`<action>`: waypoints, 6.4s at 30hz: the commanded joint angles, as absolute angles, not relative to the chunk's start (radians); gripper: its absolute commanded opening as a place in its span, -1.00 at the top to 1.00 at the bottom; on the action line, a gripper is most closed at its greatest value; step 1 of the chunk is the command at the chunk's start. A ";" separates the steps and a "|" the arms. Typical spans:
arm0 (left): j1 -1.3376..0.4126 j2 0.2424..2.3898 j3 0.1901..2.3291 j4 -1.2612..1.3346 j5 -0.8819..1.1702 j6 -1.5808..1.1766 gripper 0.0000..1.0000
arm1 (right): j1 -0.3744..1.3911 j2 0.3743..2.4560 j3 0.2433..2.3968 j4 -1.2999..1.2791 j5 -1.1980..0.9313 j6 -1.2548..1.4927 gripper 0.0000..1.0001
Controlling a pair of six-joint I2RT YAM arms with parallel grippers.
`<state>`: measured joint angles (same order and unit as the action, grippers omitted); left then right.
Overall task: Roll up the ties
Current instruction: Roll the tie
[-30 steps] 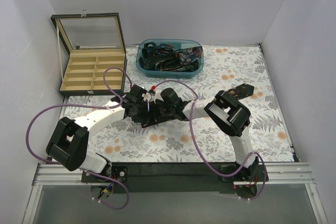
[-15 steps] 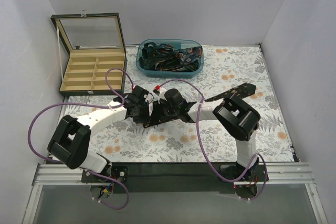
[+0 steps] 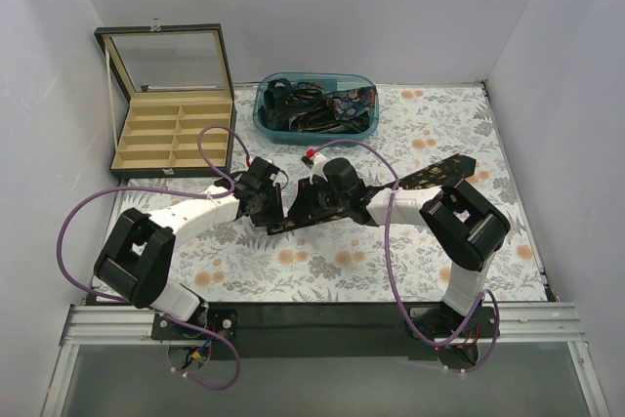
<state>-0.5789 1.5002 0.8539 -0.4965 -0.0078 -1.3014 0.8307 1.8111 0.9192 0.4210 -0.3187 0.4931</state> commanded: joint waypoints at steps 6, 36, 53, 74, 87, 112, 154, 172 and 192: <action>-0.578 1.502 0.867 -0.433 -0.012 -1.342 0.42 | 0.815 1.796 0.911 0.453 -0.374 0.509 0.39; -0.574 1.420 0.721 -0.270 -0.038 -1.427 0.92 | 0.781 1.888 0.943 0.471 -0.456 0.580 0.31; -0.569 1.411 0.677 -0.215 -0.003 -1.437 0.94 | 0.784 1.962 0.999 0.486 -0.491 0.618 0.52; -0.494 1.189 0.566 -0.204 -0.020 -1.350 -0.40 | 0.744 1.980 0.960 0.471 -0.558 0.611 0.97; -0.495 1.268 0.591 -0.183 0.029 -1.356 -0.43 | 0.727 1.999 0.974 0.446 -0.603 0.595 0.97; -0.494 1.279 0.647 -0.198 0.078 -1.100 -0.63 | 0.706 2.003 0.988 0.399 -0.620 0.545 0.97; -0.640 1.520 0.762 -0.321 0.173 -0.393 0.31 | 0.707 1.970 1.017 0.348 -0.615 0.492 0.79; -0.643 1.489 0.747 -0.350 0.261 -0.387 0.68 | 0.703 1.924 1.012 0.350 -0.644 0.505 0.40; -0.644 1.551 0.762 -0.347 0.224 -0.437 0.44 | 0.718 1.945 0.931 0.436 -0.666 0.571 0.84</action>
